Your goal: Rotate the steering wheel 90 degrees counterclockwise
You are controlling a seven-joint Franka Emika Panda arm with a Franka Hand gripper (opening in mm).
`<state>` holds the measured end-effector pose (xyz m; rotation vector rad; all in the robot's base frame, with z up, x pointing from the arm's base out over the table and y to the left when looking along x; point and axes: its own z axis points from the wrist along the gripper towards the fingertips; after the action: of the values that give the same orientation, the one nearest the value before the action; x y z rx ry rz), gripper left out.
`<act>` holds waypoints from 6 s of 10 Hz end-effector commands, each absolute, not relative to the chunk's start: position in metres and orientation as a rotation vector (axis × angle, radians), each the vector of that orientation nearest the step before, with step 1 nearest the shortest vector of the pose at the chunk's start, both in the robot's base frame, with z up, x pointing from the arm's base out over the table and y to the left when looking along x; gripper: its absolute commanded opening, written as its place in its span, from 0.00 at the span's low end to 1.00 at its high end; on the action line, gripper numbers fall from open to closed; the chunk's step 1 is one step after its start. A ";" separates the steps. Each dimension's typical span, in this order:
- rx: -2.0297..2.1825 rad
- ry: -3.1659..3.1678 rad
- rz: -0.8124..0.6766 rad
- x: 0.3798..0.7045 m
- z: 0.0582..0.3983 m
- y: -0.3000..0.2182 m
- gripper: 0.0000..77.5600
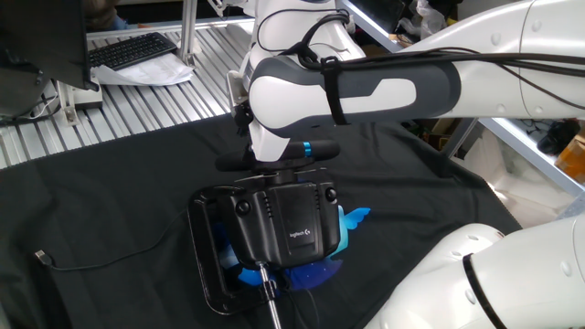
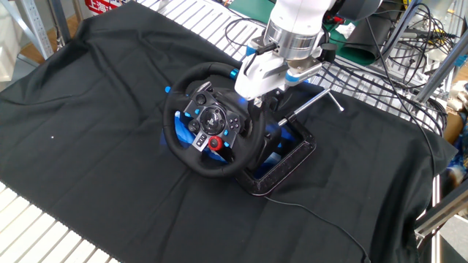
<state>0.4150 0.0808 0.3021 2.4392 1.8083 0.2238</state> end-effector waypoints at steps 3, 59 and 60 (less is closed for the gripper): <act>2.438 1.808 0.227 0.415 0.303 0.081 1.00; 1.945 2.293 0.152 0.395 0.303 0.055 0.01; 1.923 2.311 0.152 0.396 0.302 0.053 0.01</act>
<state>0.3932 0.0546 0.2995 1.9516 2.2976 0.1497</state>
